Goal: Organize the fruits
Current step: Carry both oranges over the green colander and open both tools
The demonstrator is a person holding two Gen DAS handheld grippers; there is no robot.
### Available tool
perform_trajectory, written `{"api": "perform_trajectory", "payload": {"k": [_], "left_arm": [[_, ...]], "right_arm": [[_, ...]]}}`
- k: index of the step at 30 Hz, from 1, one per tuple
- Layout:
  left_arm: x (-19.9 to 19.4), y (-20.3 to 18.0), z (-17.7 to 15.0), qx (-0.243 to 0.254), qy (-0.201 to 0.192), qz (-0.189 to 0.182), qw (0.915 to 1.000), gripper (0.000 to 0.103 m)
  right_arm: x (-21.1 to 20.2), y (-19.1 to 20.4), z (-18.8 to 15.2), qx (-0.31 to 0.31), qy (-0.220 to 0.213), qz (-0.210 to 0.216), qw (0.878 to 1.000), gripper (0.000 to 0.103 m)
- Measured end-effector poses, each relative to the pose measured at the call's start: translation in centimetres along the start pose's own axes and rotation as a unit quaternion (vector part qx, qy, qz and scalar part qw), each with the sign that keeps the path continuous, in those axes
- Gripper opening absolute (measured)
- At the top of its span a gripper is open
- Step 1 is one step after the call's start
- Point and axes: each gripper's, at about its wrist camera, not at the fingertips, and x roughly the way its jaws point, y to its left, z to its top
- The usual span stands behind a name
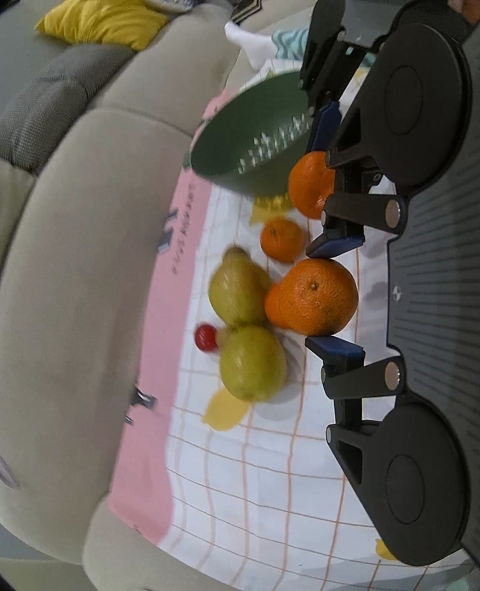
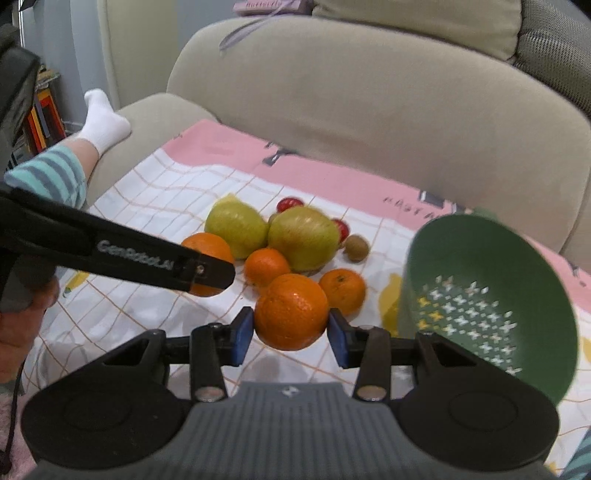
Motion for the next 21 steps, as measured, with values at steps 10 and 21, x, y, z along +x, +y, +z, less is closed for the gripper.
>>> {"api": "perform_trajectory", "payload": {"k": [10,21], "left_arm": [[-3.0,-7.1,2.1,0.076,-0.024,-0.035,0.9962,0.051],[-0.2,-14.4,4.3,0.153,0.008,-0.057,0.9865,0.051]], "right_arm": [[-5.2,-3.5,1.4,-0.021,-0.036,-0.026,0.999,0.041],[-6.5,-10.7,2.1,-0.032,0.013,-0.053,0.998,0.041]]}}
